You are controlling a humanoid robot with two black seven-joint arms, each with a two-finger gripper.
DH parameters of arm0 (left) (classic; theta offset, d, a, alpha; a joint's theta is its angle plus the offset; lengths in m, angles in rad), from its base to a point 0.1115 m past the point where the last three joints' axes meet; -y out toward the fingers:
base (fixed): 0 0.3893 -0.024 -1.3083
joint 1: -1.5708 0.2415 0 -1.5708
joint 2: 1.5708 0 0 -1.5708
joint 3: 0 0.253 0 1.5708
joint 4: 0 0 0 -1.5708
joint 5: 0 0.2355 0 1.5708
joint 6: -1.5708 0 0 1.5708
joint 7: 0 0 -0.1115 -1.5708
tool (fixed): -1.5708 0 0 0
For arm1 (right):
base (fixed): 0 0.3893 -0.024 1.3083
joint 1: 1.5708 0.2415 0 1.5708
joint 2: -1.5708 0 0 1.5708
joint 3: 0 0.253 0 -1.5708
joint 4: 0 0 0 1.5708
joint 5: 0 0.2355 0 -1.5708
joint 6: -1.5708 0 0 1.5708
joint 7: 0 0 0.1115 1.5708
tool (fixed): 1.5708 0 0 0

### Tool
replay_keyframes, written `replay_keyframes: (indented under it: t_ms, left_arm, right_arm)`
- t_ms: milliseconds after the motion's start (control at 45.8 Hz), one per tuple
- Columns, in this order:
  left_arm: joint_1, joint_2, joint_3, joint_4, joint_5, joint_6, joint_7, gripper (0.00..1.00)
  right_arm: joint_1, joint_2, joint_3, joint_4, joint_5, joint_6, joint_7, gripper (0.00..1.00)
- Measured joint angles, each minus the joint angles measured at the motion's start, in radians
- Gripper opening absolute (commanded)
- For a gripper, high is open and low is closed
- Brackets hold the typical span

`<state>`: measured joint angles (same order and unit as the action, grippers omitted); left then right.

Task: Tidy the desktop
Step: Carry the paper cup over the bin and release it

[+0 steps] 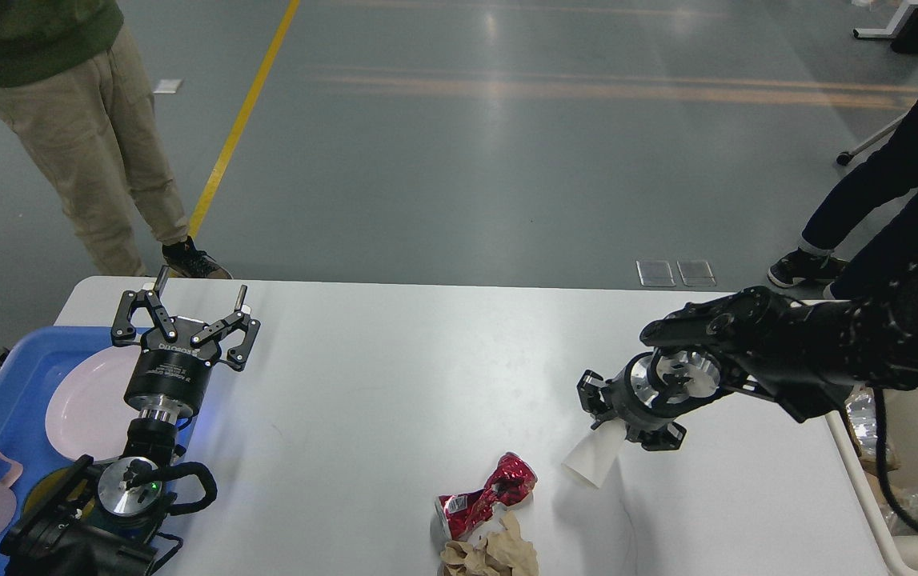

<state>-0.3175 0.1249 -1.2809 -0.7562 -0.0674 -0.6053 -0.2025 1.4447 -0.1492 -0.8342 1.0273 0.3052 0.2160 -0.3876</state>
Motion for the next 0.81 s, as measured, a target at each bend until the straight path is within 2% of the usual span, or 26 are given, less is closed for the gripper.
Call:
replay_keyframes:
  t_ms: [262, 415, 525, 612, 699, 809]
  left_arm:
    - [0.000, 0.000, 0.000, 0.000, 0.000, -0.002, 0.000, 0.96]
    - [0.000, 0.001, 0.000, 0.000, 0.000, -0.002, 0.000, 0.96]
    - [0.000, 0.001, 0.000, 0.000, 0.000, -0.002, 0.000, 0.97]
    - [0.000, 0.001, 0.000, 0.000, 0.000, -0.002, 0.000, 0.96]
    - [0.000, 0.001, 0.000, 0.000, 0.000, -0.002, 0.000, 0.96]
    - [0.000, 0.001, 0.000, 0.000, 0.000, -0.002, 0.000, 0.96]
  right_arm:
    - [0.341, -0.093, -0.172, 0.196, 0.003, 0.285, 0.008, 0.00]
    - [0.572, -0.124, -0.268, 0.323, 0.003, 0.414, 0.015, 0.00]
    - [0.738, -0.140, -0.327, 0.435, 0.003, 0.456, 0.032, 0.00]
    - [0.834, -0.141, -0.373, 0.506, 0.002, 0.463, 0.080, 0.00]
    - [0.883, -0.139, -0.418, 0.534, 0.002, 0.470, 0.127, 0.00]
    - [0.898, -0.140, -0.460, 0.541, -0.003, 0.472, 0.147, 0.00]
